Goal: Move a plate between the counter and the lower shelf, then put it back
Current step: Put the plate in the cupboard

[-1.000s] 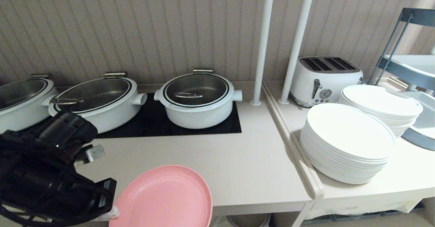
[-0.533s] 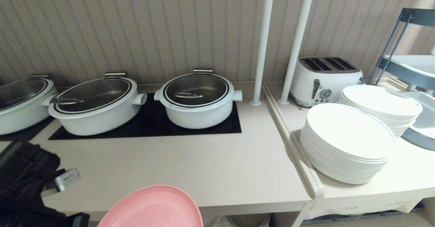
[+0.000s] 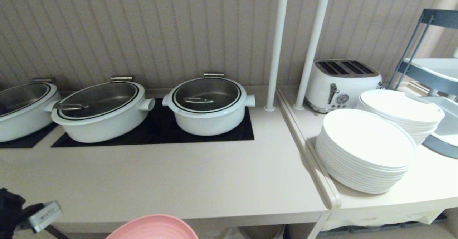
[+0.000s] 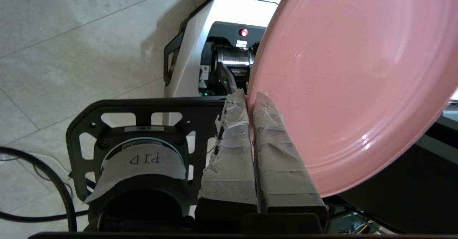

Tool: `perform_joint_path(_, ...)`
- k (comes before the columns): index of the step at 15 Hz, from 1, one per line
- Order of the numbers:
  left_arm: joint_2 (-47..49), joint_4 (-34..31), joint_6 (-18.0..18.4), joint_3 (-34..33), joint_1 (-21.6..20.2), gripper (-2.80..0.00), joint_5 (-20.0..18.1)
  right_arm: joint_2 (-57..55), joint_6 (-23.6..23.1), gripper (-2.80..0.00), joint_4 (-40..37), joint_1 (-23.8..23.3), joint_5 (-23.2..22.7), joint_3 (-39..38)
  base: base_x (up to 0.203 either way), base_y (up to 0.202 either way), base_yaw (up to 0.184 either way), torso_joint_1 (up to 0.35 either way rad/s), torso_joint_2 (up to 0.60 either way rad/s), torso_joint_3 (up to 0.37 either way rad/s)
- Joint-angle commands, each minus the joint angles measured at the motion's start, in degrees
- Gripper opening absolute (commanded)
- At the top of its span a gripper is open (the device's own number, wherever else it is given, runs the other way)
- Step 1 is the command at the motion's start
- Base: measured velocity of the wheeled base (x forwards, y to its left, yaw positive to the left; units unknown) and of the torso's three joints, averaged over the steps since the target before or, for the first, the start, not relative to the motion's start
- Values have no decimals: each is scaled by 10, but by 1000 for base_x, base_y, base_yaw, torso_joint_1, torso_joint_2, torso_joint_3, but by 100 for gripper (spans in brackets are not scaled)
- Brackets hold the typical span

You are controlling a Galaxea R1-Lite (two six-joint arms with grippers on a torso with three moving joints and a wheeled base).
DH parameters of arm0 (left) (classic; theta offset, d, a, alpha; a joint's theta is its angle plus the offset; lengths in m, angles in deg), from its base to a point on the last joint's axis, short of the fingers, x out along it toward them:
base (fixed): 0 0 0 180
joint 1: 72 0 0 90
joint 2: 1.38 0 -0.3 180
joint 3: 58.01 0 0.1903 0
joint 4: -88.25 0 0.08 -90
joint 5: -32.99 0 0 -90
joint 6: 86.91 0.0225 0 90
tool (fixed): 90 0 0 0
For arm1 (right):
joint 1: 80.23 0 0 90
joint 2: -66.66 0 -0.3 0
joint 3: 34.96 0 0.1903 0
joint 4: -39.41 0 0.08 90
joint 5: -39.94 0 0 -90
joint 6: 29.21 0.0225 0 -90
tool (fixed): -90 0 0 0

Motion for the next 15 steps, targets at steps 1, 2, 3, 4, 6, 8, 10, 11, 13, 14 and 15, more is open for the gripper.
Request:
perform_joint_path(1, -10, -2, -1, -4, 0, -280, 0, -1, 0, -280, 0, 0, 0, 0, 0, 0, 0, 0, 0, 0)
perform_joint_path(2, -10, -2, -1, -5, 0, -280, -1, -1, 0, -280, 0, 0, 0, 0, 0, 0, 0, 0, 0, 0)
perform_joint_path(3, -9, -2, -2, -6, 0, -280, 0, -1, 0, -280, 0, 0, 0, 0, 0, 0, 0, 0, 0, 0)
perform_joint_path(4, -9, -2, -2, -7, 0, -280, 1, -1, 0, -280, 0, 0, 0, 0, 0, 0, 0, 0, 0, 0)
perform_joint_path(6, -7, -2, -2, -6, 0, -280, 11, -1, 0, -280, 0, 0, 0, 0, 0, 0, 0, 0, 0, 0)
perform_joint_path(8, -7, -1, -1, -5, 0, -280, 12, -1, 0, -280, 0, 0, 0, 0, 0, 0, 0, 0, 0, 0)
perform_joint_path(10, -7, -2, -1, -4, -1, -280, 12, -1, 0, -280, 0, 0, 0, 0, 0, 0, 0, 0, 0, 0)
perform_joint_path(11, -7, -2, -2, -5, -2, -280, 12, -1, 0, -280, 1, 0, 0, 0, 0, 0, 0, 0, 0, 0)
perform_joint_path(13, -7, -2, -1, -6, -7, -280, 12, -1, 0, -280, 0, 0, 0, 0, 0, 0, 0, 0, 0, 0)
perform_joint_path(14, -6, -2, -1, -6, -7, -280, 12, -1, 2, -280, 1, 0, 1, 0, 0, 0, 0, 0, 0, 0)
perform_joint_path(15, -6, -2, -1, -6, -8, -280, 12, -1, 3, -280, 1, 0, 1, 0, 0, 0, 0, 0, 0, 0)
